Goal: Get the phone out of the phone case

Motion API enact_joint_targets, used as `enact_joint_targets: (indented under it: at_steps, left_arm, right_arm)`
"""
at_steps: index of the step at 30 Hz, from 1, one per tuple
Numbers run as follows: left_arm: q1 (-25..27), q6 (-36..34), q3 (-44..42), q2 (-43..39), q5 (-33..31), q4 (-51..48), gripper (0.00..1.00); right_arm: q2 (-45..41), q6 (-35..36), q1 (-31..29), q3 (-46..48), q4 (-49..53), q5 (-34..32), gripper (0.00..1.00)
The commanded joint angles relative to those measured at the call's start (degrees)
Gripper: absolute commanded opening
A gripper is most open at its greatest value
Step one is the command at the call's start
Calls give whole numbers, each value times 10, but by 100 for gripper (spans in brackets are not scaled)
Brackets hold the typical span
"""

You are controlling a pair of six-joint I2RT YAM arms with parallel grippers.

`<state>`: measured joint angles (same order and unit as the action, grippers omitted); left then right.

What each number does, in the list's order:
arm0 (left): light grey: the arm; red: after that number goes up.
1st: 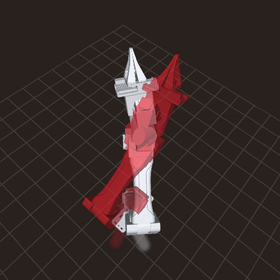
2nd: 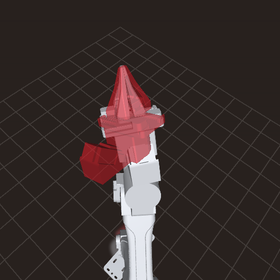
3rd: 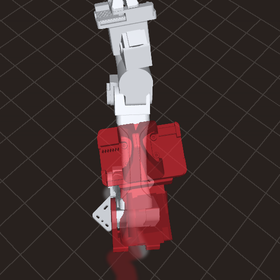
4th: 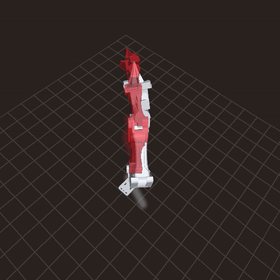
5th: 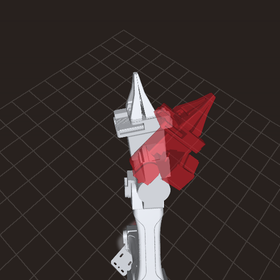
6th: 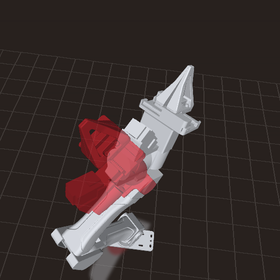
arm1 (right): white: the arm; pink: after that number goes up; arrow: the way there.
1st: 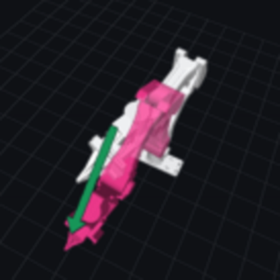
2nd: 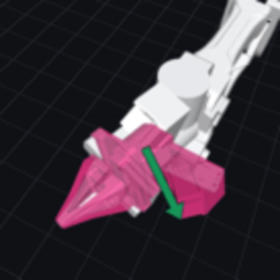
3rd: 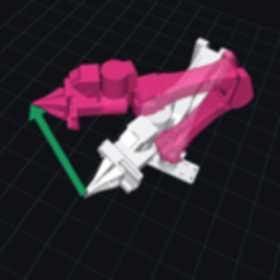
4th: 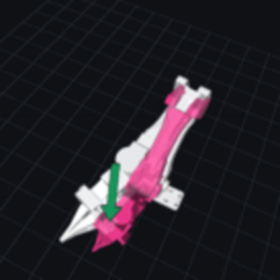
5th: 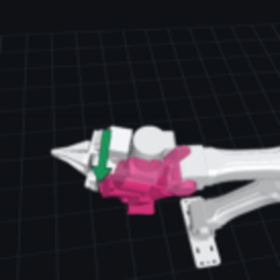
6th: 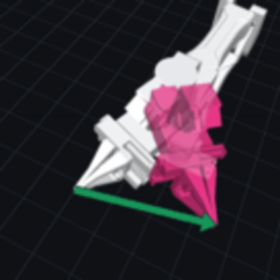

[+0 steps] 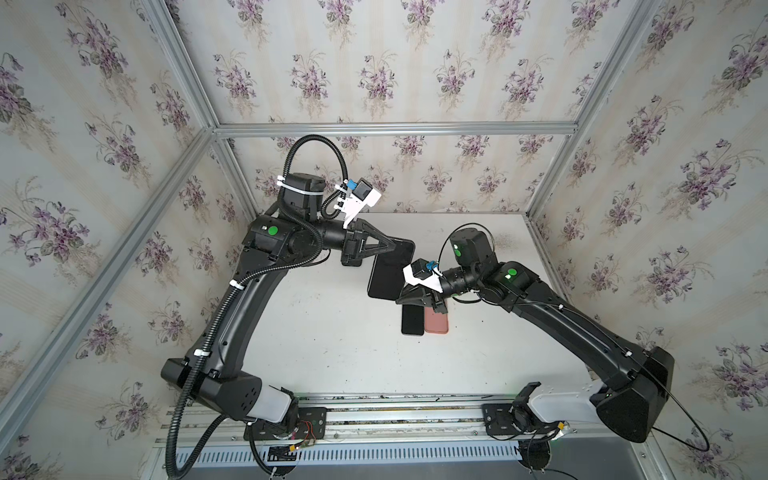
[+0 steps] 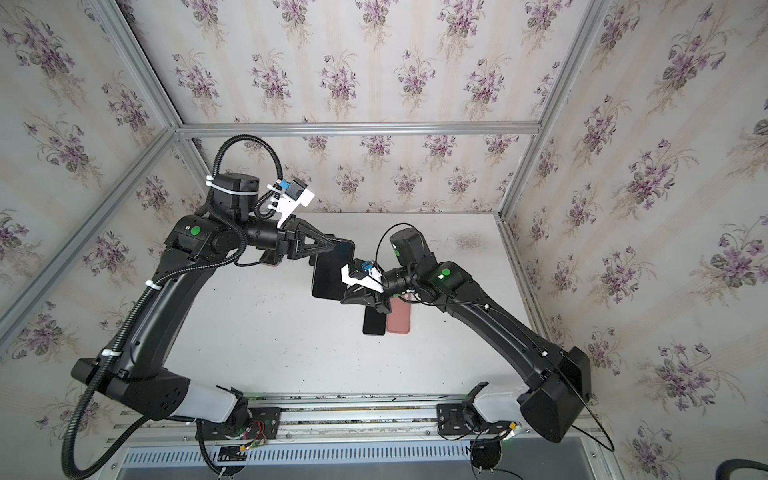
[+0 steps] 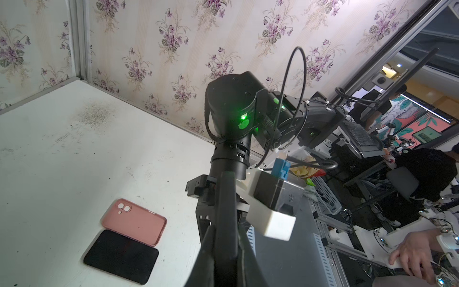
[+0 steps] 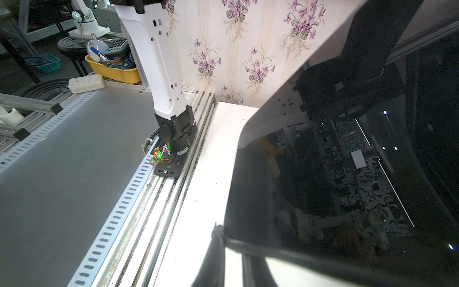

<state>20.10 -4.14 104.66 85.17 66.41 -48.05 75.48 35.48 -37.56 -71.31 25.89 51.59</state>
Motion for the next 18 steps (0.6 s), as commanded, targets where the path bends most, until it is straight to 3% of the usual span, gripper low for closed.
enact_joint_targets:
  at_steps: [1, 10, 15, 18]
  left_arm:
    - [0, 51, -2, 4, 28, 55, 1]
    - [0, 127, -10, 23, 60, 99, 0]
    - [-2, 190, -14, 17, 36, 150, 0]
    - [-16, 320, -51, 10, -3, 258, 0]
  right_arm:
    - [-12, 7, -3, 18, -83, -49, 3]
    - [-64, -101, -3, 111, -246, -132, 6]
    - [-108, -210, -3, 174, -311, -196, 21]
    - [-146, -301, -3, 221, -354, -262, 34]
